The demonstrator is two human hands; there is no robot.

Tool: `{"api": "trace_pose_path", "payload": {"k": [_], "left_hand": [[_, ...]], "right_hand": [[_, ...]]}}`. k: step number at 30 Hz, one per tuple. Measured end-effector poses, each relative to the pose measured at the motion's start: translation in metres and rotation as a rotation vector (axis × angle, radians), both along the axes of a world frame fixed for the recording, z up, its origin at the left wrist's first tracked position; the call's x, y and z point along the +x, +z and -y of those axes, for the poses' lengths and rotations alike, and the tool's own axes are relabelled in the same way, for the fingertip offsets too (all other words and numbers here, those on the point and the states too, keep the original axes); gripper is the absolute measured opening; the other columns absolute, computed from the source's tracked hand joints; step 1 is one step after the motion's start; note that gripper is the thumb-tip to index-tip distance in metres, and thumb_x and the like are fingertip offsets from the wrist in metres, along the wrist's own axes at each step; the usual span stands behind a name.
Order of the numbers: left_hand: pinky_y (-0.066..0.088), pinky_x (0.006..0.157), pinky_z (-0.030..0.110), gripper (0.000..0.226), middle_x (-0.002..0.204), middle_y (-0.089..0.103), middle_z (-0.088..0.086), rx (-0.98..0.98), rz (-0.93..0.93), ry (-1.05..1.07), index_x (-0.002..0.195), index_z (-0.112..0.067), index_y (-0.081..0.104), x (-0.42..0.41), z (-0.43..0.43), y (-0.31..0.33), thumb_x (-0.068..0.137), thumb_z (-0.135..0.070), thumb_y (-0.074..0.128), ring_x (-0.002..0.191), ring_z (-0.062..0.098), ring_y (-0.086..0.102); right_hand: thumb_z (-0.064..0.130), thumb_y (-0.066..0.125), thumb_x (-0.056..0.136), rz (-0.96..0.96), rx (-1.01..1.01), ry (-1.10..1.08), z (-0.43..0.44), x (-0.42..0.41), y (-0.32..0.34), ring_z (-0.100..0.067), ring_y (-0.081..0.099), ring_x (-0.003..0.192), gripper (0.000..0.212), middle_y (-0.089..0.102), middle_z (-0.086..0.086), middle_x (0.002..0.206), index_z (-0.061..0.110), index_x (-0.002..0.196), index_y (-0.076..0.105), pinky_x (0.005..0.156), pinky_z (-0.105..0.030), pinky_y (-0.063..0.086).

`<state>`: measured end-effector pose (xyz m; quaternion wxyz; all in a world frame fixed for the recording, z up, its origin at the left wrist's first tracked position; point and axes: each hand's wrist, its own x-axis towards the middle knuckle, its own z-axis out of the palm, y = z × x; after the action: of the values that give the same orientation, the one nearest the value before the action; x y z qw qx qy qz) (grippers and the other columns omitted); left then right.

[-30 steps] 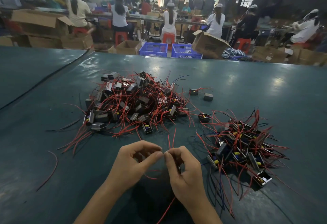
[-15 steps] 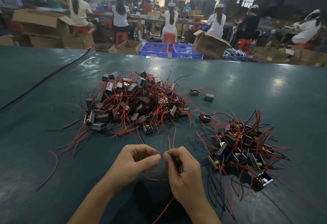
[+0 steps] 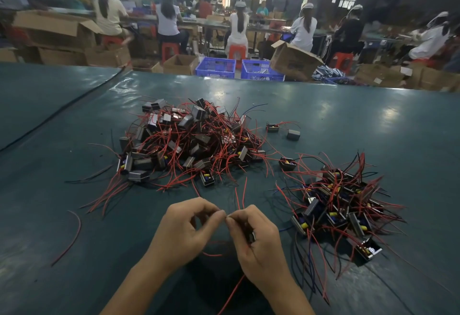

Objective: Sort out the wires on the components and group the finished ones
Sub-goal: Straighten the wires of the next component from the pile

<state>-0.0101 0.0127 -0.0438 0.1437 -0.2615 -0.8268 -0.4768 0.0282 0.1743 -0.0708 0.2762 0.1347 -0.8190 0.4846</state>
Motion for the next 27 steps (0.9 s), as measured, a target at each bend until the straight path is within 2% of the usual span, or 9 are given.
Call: {"api": "trace_pose_path", "payload": {"k": [2,4,7,9,11,13,17,21,27], "left_hand": [[0.049,0.054,0.025,0.019,0.062,0.067,-0.004,0.099,0.249,0.012,0.068,-0.023,0.070,-0.001,-0.003,0.000,0.087,-0.020,0.072,0.055,0.008,0.061],[0.046,0.052,0.020,0.024,0.056,0.065,0.000,0.182,0.430,0.004,0.064,-0.017,0.068,-0.001,-0.007,0.002,0.088,-0.016,0.070,0.051,0.007,0.058],[0.040,0.047,0.012,0.025,0.054,0.064,0.001,0.300,0.545,0.060,0.063,-0.013,0.068,-0.001,-0.010,0.001,0.088,-0.015,0.069,0.047,0.006,0.056],[0.042,0.048,0.011,0.023,0.058,0.066,0.001,0.346,0.543,0.154,0.067,-0.013,0.070,-0.003,-0.008,0.000,0.088,-0.021,0.070,0.049,0.006,0.058],[0.044,0.050,0.011,0.022,0.061,0.068,0.000,0.382,0.524,0.232,0.069,-0.013,0.071,-0.006,-0.004,-0.002,0.087,-0.026,0.070,0.051,0.005,0.059],[0.046,0.052,0.013,0.022,0.061,0.069,-0.001,0.417,0.505,0.282,0.068,-0.015,0.071,-0.009,0.000,-0.003,0.087,-0.026,0.070,0.051,0.004,0.059],[0.048,0.060,0.021,0.022,0.063,0.069,-0.002,0.412,0.481,0.339,0.068,-0.017,0.070,-0.013,0.005,-0.005,0.088,-0.027,0.070,0.054,0.003,0.060],[0.049,0.063,0.022,0.019,0.064,0.070,-0.003,0.438,0.462,0.360,0.070,-0.019,0.072,-0.014,0.009,-0.005,0.087,-0.027,0.070,0.055,0.002,0.061],[0.048,0.055,0.011,0.017,0.064,0.070,-0.006,0.447,0.399,0.435,0.072,-0.017,0.072,-0.019,0.015,-0.005,0.088,-0.024,0.071,0.051,-0.001,0.059]], "right_hand": [[0.028,0.060,0.095,0.005,0.024,-0.008,0.000,0.000,-0.002,-0.007,0.052,0.068,0.014,0.051,0.018,0.079,0.017,0.087,0.063,0.061,-0.021,0.043],[0.032,0.058,0.095,0.003,0.058,-0.018,0.000,0.000,-0.001,-0.007,0.052,0.068,0.017,0.051,0.020,0.080,0.018,0.088,0.063,0.061,-0.026,0.045],[0.033,0.062,0.092,-0.019,0.045,-0.048,-0.004,-0.002,0.001,-0.006,0.054,0.073,0.014,0.053,0.020,0.082,0.019,0.089,0.064,0.065,-0.021,0.044],[0.035,0.070,0.086,-0.022,0.007,-0.099,-0.008,-0.003,0.004,-0.004,0.053,0.076,0.015,0.053,0.016,0.083,0.021,0.089,0.064,0.069,-0.012,0.040],[0.037,0.075,0.079,0.006,-0.040,-0.135,-0.013,-0.003,0.007,-0.003,0.050,0.070,0.018,0.050,0.013,0.078,0.027,0.083,0.061,0.065,-0.009,0.037],[0.037,0.080,0.076,0.062,-0.111,-0.130,-0.017,-0.004,0.007,-0.005,0.046,0.058,0.024,0.051,0.009,0.070,0.029,0.073,0.057,0.058,-0.010,0.037],[0.038,0.078,0.073,0.260,-0.336,-0.034,-0.019,-0.006,0.005,-0.007,0.050,0.049,0.027,0.058,-0.002,0.056,0.017,0.067,0.062,0.052,-0.015,0.040],[0.032,0.079,0.072,0.344,-0.504,0.060,-0.016,-0.006,0.004,-0.013,0.067,0.058,0.020,0.071,-0.008,0.065,0.014,0.071,0.071,0.059,-0.018,0.051],[0.021,0.077,0.072,0.273,-0.778,0.037,-0.020,-0.009,0.009,-0.019,0.071,0.071,0.012,0.074,-0.015,0.077,0.013,0.081,0.077,0.065,-0.020,0.054]]}}
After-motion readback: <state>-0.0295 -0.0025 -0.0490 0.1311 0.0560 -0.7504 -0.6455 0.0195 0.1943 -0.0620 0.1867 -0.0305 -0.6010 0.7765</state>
